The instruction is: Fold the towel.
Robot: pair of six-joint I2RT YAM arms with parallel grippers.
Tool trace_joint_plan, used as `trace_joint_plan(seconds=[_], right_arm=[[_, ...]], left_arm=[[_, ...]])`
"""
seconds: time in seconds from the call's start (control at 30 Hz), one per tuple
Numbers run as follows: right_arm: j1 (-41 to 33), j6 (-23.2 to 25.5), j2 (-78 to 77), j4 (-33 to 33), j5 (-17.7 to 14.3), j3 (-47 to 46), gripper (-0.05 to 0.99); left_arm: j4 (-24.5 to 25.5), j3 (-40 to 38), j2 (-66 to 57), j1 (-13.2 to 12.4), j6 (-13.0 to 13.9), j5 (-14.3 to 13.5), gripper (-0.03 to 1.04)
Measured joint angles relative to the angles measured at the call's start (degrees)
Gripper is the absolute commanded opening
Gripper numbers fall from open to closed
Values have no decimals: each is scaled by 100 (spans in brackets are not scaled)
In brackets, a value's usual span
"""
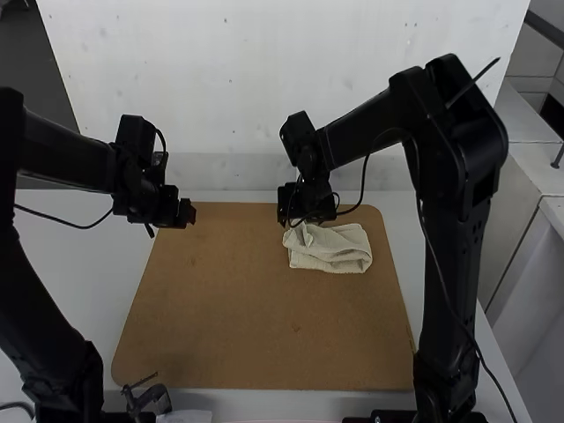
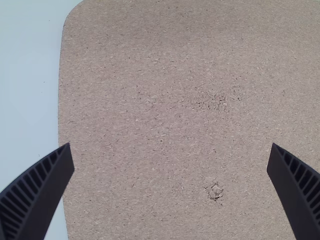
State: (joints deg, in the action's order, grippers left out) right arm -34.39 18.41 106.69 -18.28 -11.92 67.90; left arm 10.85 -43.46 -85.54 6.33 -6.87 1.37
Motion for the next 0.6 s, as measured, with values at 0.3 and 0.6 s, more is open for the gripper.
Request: trace_joint_plan(seconds=[0.3, 0.6], right_arm=[[354, -20, -525, -155, -42, -149, 2], [299, -105, -361, -254, -79, -503, 2]], left_arm=[[-9, 0, 0, 0, 0, 0, 101], [-20, 13, 0, 2, 0, 0, 101]])
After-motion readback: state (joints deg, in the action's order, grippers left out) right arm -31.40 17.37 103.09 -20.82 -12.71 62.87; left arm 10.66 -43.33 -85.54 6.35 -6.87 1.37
